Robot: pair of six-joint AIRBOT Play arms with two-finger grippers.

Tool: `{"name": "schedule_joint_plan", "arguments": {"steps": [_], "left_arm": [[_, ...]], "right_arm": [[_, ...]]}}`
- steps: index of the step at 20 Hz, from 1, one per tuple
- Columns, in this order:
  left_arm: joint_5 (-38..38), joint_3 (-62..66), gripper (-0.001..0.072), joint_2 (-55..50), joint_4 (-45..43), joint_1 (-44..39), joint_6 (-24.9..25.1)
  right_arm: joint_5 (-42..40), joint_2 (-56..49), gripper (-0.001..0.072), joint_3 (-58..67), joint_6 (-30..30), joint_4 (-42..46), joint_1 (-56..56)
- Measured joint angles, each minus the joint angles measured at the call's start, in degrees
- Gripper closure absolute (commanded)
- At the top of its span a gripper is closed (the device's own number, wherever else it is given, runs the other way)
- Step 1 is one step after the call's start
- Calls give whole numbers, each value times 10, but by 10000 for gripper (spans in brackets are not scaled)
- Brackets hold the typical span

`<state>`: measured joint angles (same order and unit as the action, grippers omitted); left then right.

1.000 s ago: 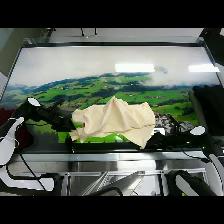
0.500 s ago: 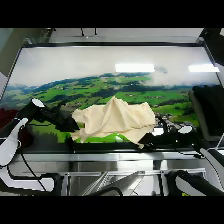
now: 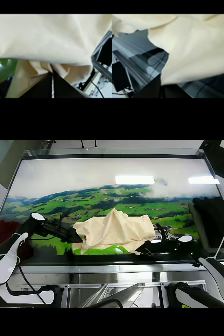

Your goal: Fold the shirts.

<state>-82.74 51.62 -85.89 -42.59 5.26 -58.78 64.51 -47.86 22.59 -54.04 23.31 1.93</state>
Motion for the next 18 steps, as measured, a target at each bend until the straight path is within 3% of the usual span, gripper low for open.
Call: {"name": "schedule_joint_plan", "arguments": {"steps": [5,9,12,18], "left_arm": [[-18,1,695,93,46,31,7],[-33,1,695,203,134,98,16],[-37,1,696,303,238,170,34],[-39,47,695,486,553,311,92]], "right_arm": [[43,59,694,40,2,-9,2],[77,122,694,152,-5,-13,27],[88,160,694,271,-10,-14,72],[94,198,695,524,-7,-23,134]]}}
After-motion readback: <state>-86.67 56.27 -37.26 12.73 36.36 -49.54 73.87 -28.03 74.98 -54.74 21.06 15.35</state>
